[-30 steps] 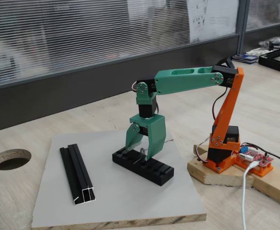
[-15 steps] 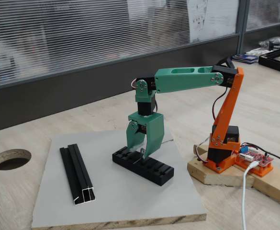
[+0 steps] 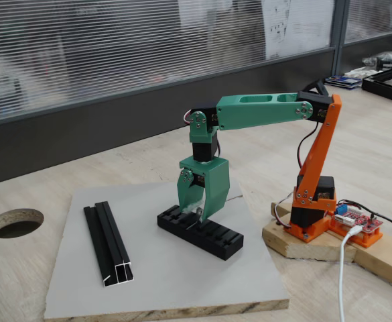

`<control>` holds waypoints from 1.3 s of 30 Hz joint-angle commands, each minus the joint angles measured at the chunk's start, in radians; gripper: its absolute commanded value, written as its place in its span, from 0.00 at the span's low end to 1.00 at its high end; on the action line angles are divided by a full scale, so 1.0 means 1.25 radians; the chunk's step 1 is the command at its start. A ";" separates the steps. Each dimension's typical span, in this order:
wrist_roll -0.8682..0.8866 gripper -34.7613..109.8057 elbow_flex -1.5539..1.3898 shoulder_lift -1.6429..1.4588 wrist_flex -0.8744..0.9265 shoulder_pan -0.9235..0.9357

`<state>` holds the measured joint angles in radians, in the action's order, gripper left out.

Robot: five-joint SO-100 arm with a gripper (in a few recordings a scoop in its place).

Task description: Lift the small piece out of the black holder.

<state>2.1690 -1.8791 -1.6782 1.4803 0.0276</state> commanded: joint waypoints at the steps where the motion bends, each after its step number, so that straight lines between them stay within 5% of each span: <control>1: 0.001 0.49 0.004 -0.038 0.016 0.015; 39: 0.007 0.49 -0.049 -0.090 0.009 0.069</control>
<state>2.1690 -1.9328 -1.7472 1.4895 0.1135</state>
